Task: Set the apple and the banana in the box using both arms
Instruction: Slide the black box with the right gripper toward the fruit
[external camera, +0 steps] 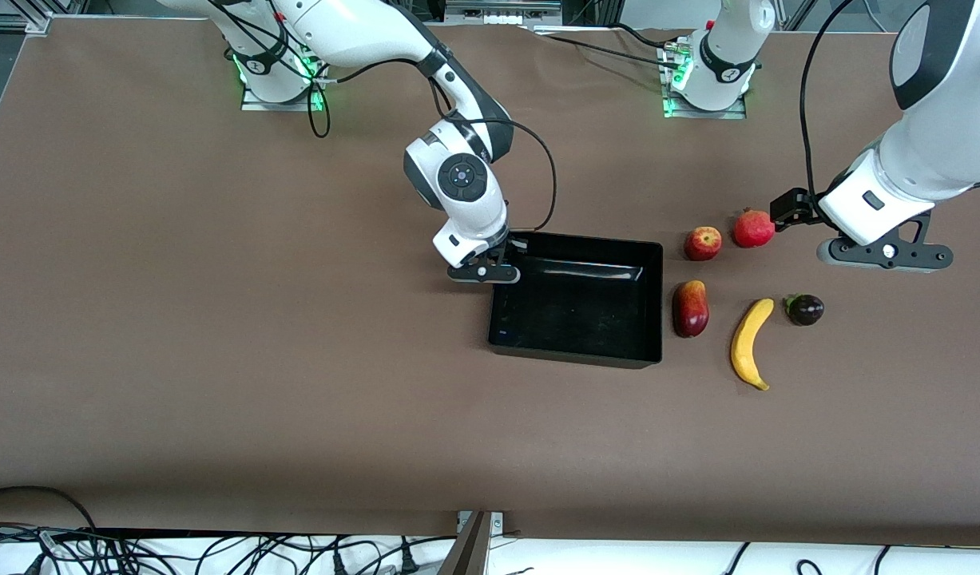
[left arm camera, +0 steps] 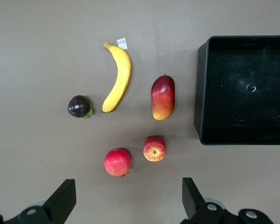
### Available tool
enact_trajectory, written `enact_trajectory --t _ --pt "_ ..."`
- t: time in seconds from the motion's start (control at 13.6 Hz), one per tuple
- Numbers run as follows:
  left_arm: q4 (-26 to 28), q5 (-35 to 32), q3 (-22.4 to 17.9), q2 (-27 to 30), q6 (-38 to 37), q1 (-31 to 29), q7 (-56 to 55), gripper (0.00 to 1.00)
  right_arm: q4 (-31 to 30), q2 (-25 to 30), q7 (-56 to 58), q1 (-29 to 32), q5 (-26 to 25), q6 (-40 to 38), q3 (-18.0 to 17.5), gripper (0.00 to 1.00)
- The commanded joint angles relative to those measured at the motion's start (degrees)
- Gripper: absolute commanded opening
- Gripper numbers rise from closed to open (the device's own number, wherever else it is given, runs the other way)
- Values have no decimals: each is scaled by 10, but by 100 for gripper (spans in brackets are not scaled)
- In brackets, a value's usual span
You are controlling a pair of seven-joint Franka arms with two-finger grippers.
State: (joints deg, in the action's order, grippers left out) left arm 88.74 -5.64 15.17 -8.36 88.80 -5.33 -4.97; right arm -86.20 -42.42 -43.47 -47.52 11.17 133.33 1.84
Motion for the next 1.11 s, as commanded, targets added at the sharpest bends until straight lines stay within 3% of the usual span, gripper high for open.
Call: enact_trajectory --t 0.0,0.44,0.59,0.89,1.03 --pt "-4 -1 2 2 -7 -2 9 100 16 -8 -7 -19 15 9 6 0" --pt "-6 -1 2 -6 -7 -2 8 100 16 -10 -7 -31 14 33 5 0" --pt "-4 -1 2 -13 -7 -2 8 100 17 -2 2 -25 9 32 9 99" --pt "-1 3 1 -42 -6 -2 7 100 19 52 11 -1 6 2 12 100" --pt "-4 8 1 -62 -5 -4 9 100 19 109 59 22 6 -67 31 100"
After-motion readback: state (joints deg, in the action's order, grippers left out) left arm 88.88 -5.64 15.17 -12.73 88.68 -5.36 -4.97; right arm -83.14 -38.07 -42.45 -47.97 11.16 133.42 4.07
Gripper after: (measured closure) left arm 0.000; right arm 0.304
